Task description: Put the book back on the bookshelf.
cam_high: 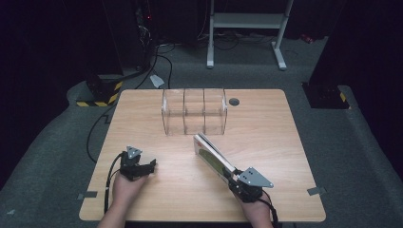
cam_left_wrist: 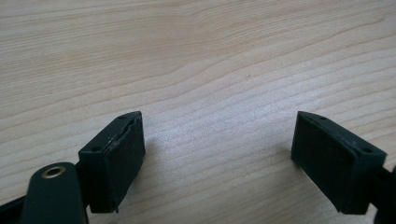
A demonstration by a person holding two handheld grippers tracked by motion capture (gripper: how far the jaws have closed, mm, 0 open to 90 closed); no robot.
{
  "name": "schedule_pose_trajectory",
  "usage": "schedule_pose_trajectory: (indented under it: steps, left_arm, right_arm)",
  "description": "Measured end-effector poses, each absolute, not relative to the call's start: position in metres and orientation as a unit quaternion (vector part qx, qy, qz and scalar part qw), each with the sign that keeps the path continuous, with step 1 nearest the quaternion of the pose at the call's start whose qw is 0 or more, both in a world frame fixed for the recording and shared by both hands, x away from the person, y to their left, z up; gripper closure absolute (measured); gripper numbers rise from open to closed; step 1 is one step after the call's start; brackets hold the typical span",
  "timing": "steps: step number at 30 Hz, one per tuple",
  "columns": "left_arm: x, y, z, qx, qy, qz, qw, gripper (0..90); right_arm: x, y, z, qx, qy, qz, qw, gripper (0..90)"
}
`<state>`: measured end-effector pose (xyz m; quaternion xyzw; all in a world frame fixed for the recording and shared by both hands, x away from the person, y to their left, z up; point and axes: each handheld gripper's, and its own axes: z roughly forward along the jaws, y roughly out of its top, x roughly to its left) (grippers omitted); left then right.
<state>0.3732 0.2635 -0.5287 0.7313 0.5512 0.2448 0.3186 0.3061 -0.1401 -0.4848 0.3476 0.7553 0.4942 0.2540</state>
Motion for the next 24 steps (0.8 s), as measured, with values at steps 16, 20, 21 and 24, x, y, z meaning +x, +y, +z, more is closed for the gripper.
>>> schedule_pose_trajectory:
  steps: [16, 20, 21, 24]
  left_arm:
    - [0.374, 0.263, -0.528, 0.735, 0.547, 0.243, 0.319, 18.8]
    - [0.374, 0.263, -0.528, 0.735, 0.546, 0.244, 0.319, 19.0]
    - [0.374, 0.263, -0.528, 0.735, 0.545, 0.245, 0.319, 19.1]
    - [0.373, 0.263, -0.529, 0.735, 0.546, 0.245, 0.32, 19.1]
  right_arm:
    - [0.305, -0.16, -0.482, 0.385, 0.732, 0.485, 0.283, 70.6]
    - [0.306, -0.161, -0.482, 0.386, 0.731, 0.487, 0.282, 69.4]
    - [0.305, -0.16, -0.482, 0.387, 0.731, 0.484, 0.284, 68.2]
    - [0.306, -0.159, -0.481, 0.389, 0.731, 0.487, 0.279, 64.8]
